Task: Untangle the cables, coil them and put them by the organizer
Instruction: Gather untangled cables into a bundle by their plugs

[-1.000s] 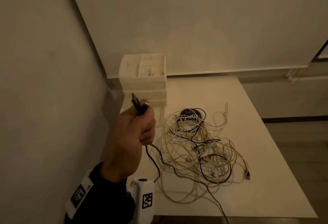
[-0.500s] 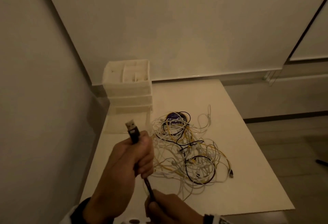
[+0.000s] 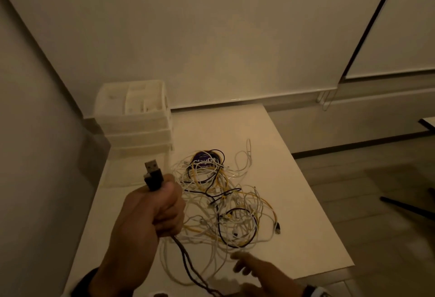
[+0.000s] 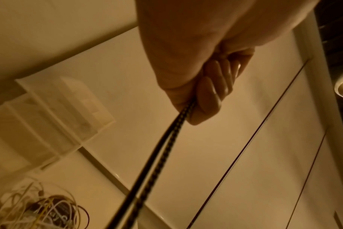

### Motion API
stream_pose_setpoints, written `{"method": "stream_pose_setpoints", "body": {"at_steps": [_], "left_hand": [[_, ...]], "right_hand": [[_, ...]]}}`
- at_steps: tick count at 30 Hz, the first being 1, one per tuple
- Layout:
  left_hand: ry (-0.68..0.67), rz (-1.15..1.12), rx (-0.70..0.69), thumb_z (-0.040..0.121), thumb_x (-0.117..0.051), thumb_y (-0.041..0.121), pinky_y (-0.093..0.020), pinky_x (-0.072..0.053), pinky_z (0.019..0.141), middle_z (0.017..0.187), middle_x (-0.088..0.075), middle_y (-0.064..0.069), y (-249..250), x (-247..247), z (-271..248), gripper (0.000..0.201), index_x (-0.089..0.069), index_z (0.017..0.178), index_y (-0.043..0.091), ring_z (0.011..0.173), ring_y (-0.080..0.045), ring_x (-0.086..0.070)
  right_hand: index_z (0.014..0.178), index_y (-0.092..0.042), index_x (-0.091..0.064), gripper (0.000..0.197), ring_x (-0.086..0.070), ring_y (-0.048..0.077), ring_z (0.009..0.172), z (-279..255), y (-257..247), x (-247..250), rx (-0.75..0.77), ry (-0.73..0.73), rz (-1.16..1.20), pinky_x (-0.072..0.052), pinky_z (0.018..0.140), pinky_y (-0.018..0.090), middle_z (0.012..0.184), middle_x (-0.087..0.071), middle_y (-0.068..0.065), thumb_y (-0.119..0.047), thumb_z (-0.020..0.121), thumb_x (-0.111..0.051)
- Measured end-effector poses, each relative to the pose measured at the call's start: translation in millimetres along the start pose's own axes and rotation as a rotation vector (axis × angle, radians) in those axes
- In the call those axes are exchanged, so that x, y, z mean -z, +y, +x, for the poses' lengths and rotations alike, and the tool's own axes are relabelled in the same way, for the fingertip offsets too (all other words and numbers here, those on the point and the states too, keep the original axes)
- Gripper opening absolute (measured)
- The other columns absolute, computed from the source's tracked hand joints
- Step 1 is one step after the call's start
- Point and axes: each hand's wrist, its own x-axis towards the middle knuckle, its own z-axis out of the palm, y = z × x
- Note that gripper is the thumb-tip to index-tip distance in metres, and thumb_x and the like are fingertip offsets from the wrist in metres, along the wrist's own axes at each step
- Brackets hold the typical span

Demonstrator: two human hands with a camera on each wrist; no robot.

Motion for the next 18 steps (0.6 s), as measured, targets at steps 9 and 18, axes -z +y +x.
{"method": "stream_pose_setpoints", "body": {"at_steps": [9,18], "left_hand": [[-0.006,0.027,-0.042,0.063,-0.07,0.031,-0.021,-0.019,0.041,0.051,-0.019,0.0,2.6,-14.6,8.5,0.039,-0.035,0.051,0.017,0.041,-0.008,-0.016],[0.097,0.01,-0.001,0.049,-0.081,0.033,-0.02,-0.008,0.044,0.049,-0.019,0.0,8.8,-8.9,11.7,0.049,-0.034,0.047,0.015,0.04,-0.004,-0.014]], "right_hand": [[0.125,-0.019,-0.051,0.031,-0.057,0.022,0.111,44.5,135.8,87.3,-0.576,0.422,-0.25,-0.046,0.091,0.03,0.128,-0.056,0.006,-0.031,0.097,-0.043],[0.098,-0.017,-0.036,0.008,-0.053,0.024,0.108,94.4,122.2,84.7,-0.582,0.368,-0.219,-0.045,0.094,0.031,0.121,-0.046,0.009,-0.022,0.098,-0.042]]}}
